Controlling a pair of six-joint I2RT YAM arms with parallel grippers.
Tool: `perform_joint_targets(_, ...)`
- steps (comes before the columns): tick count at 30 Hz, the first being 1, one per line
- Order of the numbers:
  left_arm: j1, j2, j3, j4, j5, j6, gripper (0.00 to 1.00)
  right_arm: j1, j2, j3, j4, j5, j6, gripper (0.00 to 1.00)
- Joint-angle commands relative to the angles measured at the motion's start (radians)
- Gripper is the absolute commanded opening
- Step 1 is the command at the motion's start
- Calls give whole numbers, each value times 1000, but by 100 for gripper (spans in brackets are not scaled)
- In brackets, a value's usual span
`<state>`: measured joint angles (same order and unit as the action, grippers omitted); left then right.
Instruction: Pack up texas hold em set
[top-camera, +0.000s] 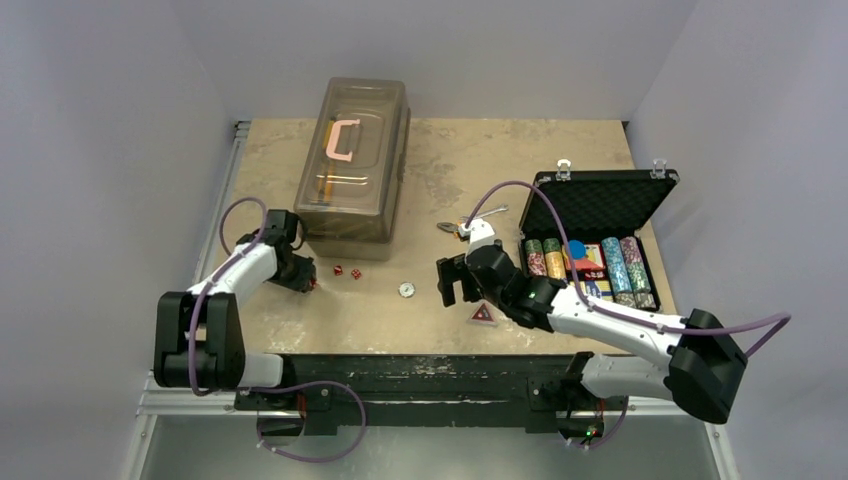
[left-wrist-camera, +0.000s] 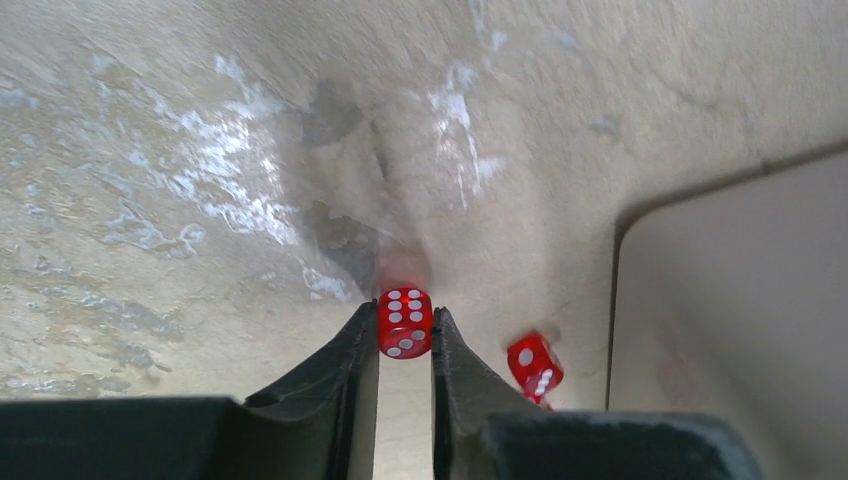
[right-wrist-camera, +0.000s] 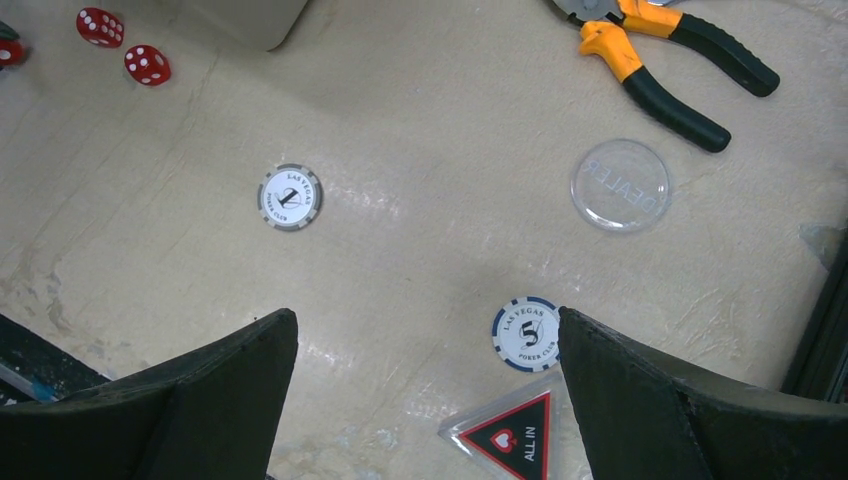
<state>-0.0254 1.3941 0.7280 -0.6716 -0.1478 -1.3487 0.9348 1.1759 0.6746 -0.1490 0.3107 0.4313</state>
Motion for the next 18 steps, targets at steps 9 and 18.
perform_joint_targets(9, -280, -178, -170, 426, 594, 222, 0, -181, -71, -80, 111, -317, -25, 99)
perform_joint_targets(18, -461, -155, -91, 841, 878, 2, 0, -204, -286, -84, 121, -737, -146, 99)
